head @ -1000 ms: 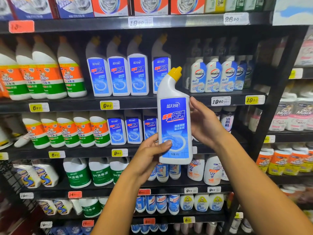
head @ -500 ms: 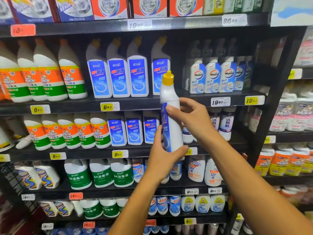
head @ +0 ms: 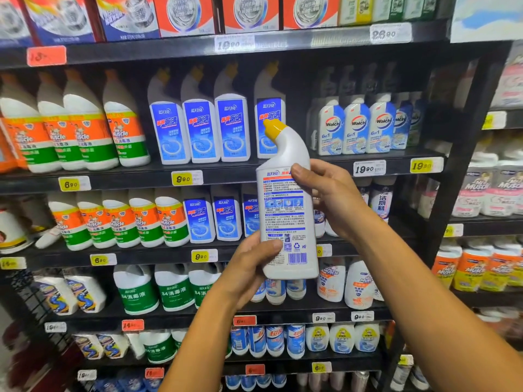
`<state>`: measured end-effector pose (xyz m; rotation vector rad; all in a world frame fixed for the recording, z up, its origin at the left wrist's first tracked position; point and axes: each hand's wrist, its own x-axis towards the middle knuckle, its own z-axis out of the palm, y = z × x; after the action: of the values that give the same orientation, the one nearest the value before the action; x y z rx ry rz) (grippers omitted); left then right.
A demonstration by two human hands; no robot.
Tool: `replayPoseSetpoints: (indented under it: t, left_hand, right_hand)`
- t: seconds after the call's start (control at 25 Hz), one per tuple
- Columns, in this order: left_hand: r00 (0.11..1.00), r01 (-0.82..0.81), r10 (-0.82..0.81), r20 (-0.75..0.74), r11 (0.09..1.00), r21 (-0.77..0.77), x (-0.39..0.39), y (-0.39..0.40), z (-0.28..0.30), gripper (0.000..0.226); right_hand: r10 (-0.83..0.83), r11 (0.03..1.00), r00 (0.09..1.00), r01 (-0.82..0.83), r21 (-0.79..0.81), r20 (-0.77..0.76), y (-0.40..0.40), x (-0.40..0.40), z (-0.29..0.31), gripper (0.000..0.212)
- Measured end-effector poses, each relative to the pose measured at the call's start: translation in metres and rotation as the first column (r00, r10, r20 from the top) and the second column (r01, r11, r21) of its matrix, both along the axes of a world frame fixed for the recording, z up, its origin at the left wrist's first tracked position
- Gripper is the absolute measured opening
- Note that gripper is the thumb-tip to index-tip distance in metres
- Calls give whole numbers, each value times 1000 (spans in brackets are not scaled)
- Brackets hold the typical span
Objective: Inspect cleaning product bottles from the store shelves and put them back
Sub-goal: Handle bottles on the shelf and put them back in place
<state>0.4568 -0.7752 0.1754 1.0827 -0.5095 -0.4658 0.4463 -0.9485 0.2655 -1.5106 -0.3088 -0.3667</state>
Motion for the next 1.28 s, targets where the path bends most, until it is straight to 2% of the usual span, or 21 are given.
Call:
replayPoseSetpoints:
  t: [0.08,0.24,0.6,0.8,1.0,1.28]
  left_hand:
    - [990,-87,79,119,994,64,-2,1,2,61]
    - [980,-109,100,171,993,44,-6,1,4,52]
    - [991,-78,70,114,995,64,-21,5,12,33]
    - [996,-82,80,31,995,61,-35,6,33,38]
    - [989,-131,116,87,971,199,-40,3,64,56]
    - [989,-121,90,117,951,285,-34,5,80,44]
  right_hand:
    - [-22,1000,999,21,10,24,2,-2,1,20]
    - [-36,999,999,36,25,23,4,-5,3,24]
    - [-40,999,999,41,26,-29,3,-9,-2,25]
    - [-107,982,972,136,129,-211,8,-3,-9,39]
    - [-105,980,927,157,119,-361,9,0,-9,32]
    - [-51,977,919,127,170,-391,7,4,-3,23]
